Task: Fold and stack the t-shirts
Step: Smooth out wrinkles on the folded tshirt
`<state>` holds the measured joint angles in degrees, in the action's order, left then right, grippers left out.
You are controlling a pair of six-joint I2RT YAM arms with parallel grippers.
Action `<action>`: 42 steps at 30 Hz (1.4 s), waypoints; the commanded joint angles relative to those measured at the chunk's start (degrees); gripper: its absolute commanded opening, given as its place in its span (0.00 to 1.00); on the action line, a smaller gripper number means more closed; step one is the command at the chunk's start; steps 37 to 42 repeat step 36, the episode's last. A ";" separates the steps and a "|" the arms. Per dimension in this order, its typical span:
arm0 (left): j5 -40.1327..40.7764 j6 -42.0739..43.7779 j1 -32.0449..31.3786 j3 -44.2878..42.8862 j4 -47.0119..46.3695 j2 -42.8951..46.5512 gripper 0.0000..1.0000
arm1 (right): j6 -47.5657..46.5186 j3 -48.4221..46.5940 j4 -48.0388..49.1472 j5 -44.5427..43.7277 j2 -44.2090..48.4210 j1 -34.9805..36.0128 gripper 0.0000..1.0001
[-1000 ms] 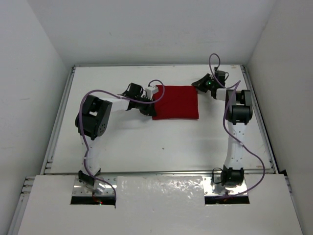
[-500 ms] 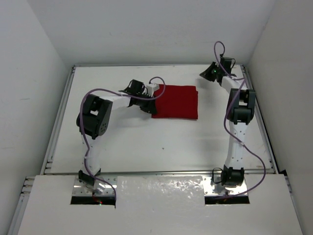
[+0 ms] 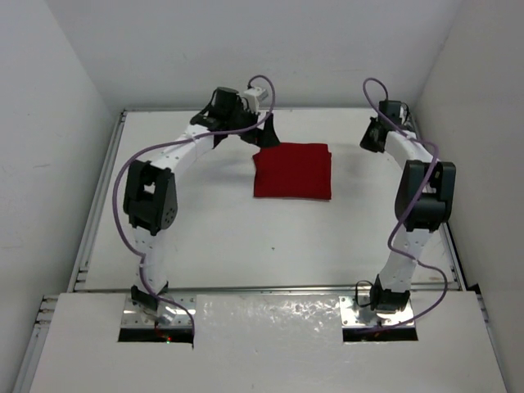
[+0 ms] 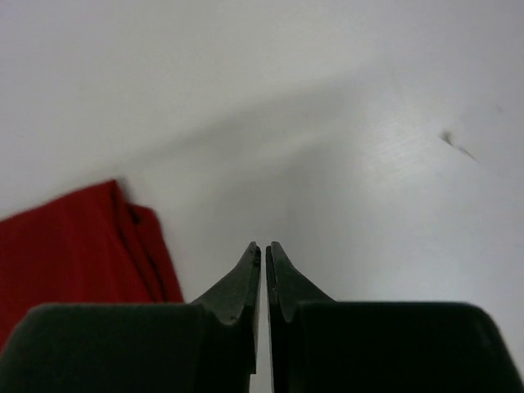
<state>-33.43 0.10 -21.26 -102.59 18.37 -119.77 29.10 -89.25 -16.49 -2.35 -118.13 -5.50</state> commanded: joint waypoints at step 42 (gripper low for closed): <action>14.36 9.31 34.79 26.47 6.77 25.54 0.99 | -14.95 34.75 -4.00 -9.43 37.96 -3.47 0.99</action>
